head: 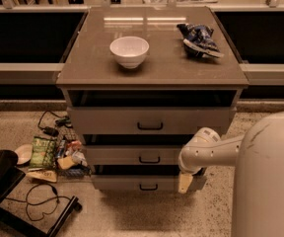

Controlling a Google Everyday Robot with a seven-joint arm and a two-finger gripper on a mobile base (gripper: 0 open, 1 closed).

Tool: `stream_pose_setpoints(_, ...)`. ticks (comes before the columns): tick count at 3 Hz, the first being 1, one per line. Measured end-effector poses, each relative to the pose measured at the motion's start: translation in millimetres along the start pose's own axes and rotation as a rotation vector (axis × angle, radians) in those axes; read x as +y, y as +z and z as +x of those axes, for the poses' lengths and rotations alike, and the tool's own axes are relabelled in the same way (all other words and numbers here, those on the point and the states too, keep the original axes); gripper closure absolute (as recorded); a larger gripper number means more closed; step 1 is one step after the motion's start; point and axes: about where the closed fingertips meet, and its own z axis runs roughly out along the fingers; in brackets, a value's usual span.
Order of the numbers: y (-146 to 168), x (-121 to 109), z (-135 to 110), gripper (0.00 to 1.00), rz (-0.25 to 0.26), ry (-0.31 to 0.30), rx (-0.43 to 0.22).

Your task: Open middle drawer

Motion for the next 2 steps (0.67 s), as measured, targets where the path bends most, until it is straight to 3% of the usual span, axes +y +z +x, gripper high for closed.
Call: stream_pose_setpoints(2, 1, -20, -5, 0.0, 0.012, -0.031, 0.004)
